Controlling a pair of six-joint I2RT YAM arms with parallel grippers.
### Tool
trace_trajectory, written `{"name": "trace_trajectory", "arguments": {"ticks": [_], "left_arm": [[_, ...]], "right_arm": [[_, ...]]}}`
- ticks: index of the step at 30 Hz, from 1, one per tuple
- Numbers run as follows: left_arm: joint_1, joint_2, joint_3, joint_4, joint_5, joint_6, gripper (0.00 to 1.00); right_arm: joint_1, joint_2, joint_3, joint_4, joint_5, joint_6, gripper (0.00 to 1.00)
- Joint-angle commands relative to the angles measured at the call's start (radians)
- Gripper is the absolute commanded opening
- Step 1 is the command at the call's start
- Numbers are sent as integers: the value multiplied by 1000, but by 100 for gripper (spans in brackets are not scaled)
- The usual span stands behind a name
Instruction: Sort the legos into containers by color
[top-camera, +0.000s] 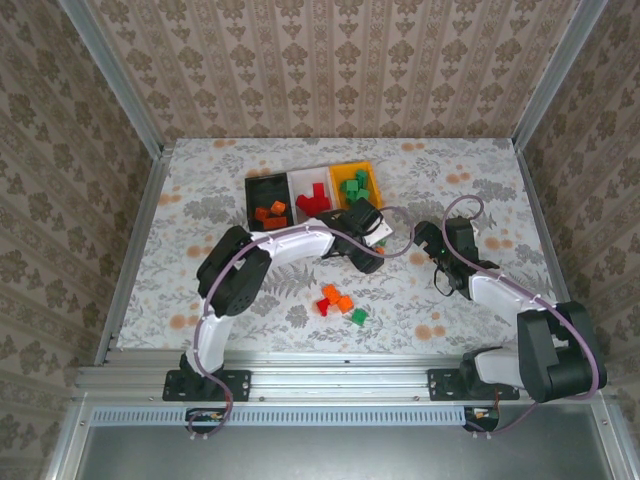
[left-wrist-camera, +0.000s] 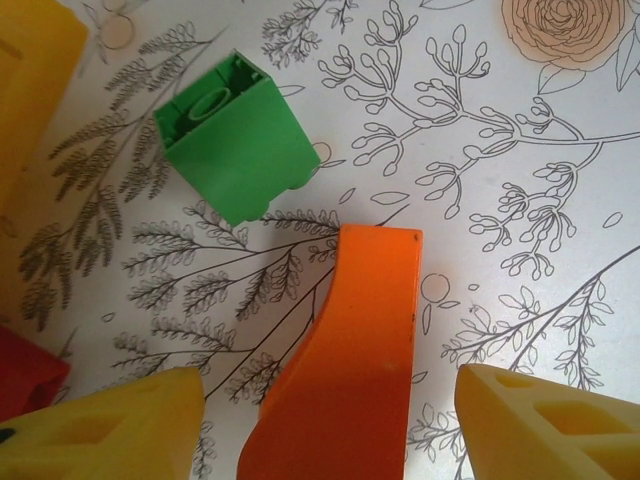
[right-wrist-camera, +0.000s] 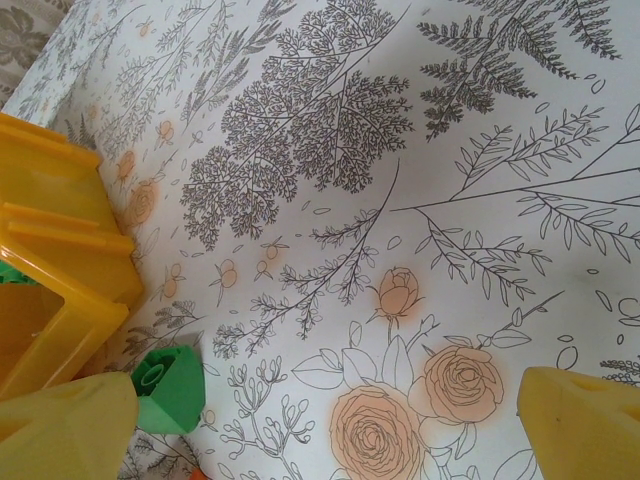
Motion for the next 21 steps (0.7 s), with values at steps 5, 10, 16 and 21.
{"name": "trace_trajectory", "arguments": {"ticks": [5, 10, 16, 21], "left_arm": [[-10, 56, 45, -21, 61, 2, 62], [-27, 64, 42, -22, 2, 11, 54], [-29, 48, 15, -6, -35, 12, 42], [-31, -5, -23, 22, -41, 1, 36]], "right_arm": [[-3, 29, 4, 29, -26, 9, 99], [-3, 37, 5, 31, -33, 9, 99], [-3, 35, 5, 32, -34, 7, 98], [-2, 31, 3, 43, -51, 4, 98]]}}
